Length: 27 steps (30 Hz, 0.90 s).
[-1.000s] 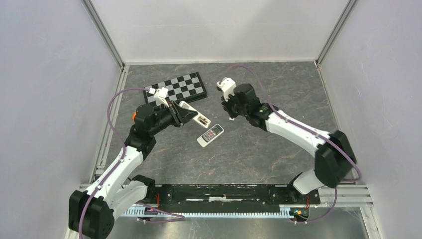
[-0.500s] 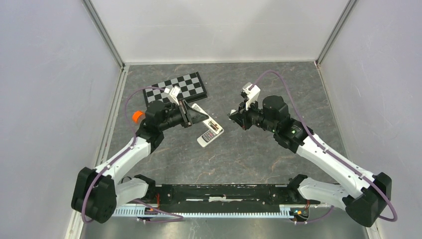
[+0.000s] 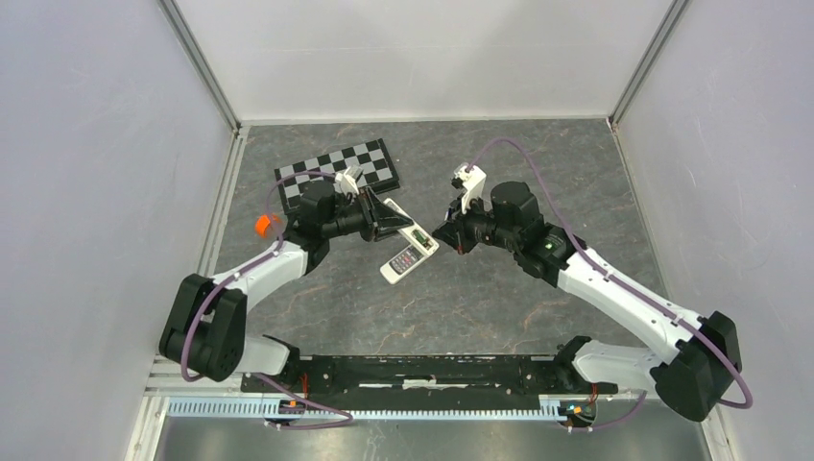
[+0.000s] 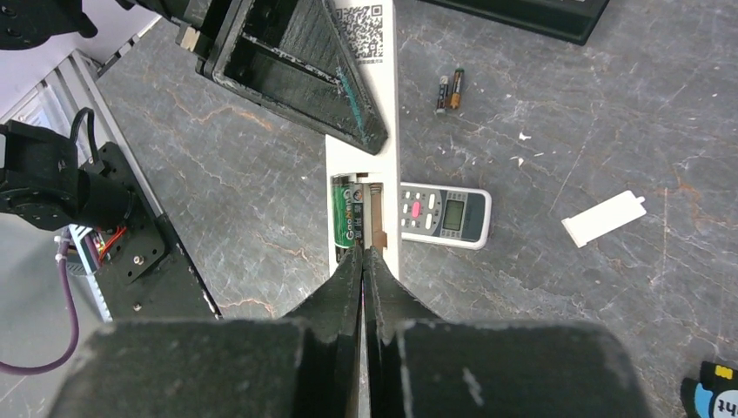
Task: Load the batteries into the remote control
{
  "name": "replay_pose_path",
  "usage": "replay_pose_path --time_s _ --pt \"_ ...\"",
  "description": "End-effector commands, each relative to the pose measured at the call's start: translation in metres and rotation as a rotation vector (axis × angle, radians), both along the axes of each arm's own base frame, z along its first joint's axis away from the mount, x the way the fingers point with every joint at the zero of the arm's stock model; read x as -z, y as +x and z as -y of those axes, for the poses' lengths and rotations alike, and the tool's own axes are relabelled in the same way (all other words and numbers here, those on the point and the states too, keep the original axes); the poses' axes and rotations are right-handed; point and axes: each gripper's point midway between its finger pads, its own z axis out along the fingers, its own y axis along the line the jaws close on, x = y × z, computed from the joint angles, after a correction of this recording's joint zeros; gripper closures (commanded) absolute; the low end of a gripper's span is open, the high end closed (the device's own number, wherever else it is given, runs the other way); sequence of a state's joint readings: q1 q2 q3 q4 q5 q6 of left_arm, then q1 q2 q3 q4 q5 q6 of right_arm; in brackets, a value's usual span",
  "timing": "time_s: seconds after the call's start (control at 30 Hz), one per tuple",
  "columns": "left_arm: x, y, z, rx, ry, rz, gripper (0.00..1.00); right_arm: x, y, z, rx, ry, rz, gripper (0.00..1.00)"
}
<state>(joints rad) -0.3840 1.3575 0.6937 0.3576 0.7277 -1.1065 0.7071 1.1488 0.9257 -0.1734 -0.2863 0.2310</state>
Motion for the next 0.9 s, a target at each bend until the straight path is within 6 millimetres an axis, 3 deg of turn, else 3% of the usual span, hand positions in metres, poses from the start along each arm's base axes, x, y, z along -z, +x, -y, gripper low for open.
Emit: replay_pose_path --time_s 0.0,0.13,0.23,0.37,0.47,0.57,0.67,0.77,0.87 --pt "-0.021 0.000 0.010 0.052 -0.083 -0.004 0.98 -0.002 0.001 -0.013 -0.050 0.024 0.014 0.96" --pt "-0.008 0.006 0.012 0.048 -0.070 -0.012 0.98 0.015 0.008 -0.015 -0.035 -0.015 -0.006 0.95" --pt "-0.001 0.011 0.012 0.041 -0.051 0.009 0.98 0.016 0.014 -0.015 -0.022 -0.031 0.005 0.92" --pt "0.016 0.018 0.008 0.007 0.017 -0.012 0.98 0.019 0.019 -0.014 -0.015 -0.050 0.021 0.77" --pt "0.034 0.024 0.004 -0.025 0.083 -0.044 0.98 0.043 0.026 -0.005 0.044 -0.111 0.001 0.68" --pt "0.050 0.031 -0.003 -0.066 0.165 -0.052 0.98 0.073 0.035 0.019 0.176 -0.201 -0.026 0.61" --pt "0.057 0.035 -0.010 -0.100 0.225 -0.039 0.98 0.106 0.041 0.056 0.348 -0.325 -0.067 0.50" --pt "0.060 0.035 -0.015 -0.108 0.267 -0.027 0.98 0.140 0.032 0.105 0.547 -0.476 -0.144 0.39" --pt "0.062 0.033 -0.021 -0.118 0.304 -0.013 0.98 0.160 0.011 0.138 0.652 -0.528 -0.201 0.28"
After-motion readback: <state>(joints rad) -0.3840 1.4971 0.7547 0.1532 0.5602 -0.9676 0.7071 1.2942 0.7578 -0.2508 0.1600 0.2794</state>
